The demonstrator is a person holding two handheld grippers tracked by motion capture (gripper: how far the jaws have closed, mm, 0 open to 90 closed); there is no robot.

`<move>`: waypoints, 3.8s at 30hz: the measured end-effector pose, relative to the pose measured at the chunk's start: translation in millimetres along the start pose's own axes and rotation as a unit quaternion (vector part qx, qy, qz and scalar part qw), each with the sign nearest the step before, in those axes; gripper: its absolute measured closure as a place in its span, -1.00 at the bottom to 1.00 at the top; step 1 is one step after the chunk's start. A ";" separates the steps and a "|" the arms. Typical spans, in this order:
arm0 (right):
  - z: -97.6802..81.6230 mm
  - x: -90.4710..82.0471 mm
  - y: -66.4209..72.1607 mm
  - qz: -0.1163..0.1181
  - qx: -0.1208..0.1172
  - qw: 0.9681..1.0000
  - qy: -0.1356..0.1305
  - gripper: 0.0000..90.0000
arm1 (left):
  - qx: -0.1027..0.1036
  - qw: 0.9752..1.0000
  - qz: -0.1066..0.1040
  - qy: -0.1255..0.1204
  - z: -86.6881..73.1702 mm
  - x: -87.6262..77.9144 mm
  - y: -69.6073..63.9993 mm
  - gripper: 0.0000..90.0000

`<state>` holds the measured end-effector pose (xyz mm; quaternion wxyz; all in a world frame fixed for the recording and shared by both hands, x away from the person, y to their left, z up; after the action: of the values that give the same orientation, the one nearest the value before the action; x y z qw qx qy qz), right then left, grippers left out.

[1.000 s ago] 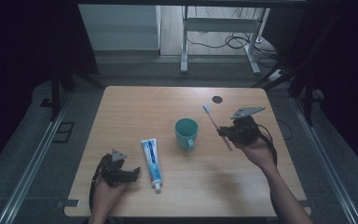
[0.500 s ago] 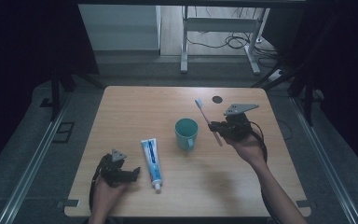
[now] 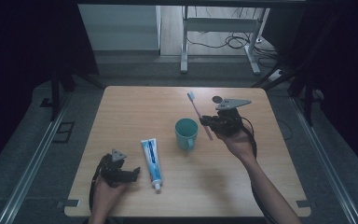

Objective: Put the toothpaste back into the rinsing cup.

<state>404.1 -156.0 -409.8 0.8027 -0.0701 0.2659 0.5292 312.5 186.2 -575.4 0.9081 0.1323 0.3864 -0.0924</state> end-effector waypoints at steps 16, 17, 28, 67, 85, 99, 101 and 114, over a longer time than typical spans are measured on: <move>14.5 28.9 -2.2 -0.002 -0.002 1.000 -0.019 0.86 | 0.001 1.000 -0.002 0.000 0.3 0.3 0.0 -0.94; 15.5 30.5 -2.4 -0.001 -0.003 1.000 -0.020 0.86 | 0.000 1.000 -0.001 0.000 0.2 0.3 -0.2 -0.94; 22.0 49.8 -3.9 -0.001 -0.005 1.000 -0.028 0.86 | 0.000 1.000 -0.001 0.000 0.2 0.3 -0.2 -0.94; -20.7 91.1 -13.2 0.016 0.020 1.000 0.007 0.85 | 0.000 1.000 -0.002 0.000 0.2 0.3 -0.3 -0.94; -36.8 103.9 -19.0 0.020 0.042 0.998 0.047 0.82 | -0.003 1.000 -0.001 0.001 0.1 0.2 -0.8 -0.94; -41.9 103.3 -21.3 0.020 0.054 0.996 0.062 0.74 | -0.003 1.000 -0.001 0.001 0.1 0.2 -0.7 -0.94; -40.7 101.4 -20.4 0.020 0.053 0.997 0.059 0.71 | -0.003 1.000 -0.001 0.001 0.1 0.2 -0.7 -0.94; -34.5 91.8 -11.3 0.019 0.034 0.998 0.059 0.33 | -0.002 1.000 -0.002 0.000 0.2 0.2 -0.5 -0.94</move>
<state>429.4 -99.9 -487.0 0.7776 -0.0684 0.3317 0.5297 312.6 185.6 -575.5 0.9081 0.1303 0.3870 -0.0931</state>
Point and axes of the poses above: each handheld gripper's, and its own axes: x roughly forward along the jaws, z roughly out of its top, y roughly to its left, the point moved 4 cm from there along x, roughly forward along the jaws, and after that the axes turned 15 degrees about z, right-handed, at the moved point
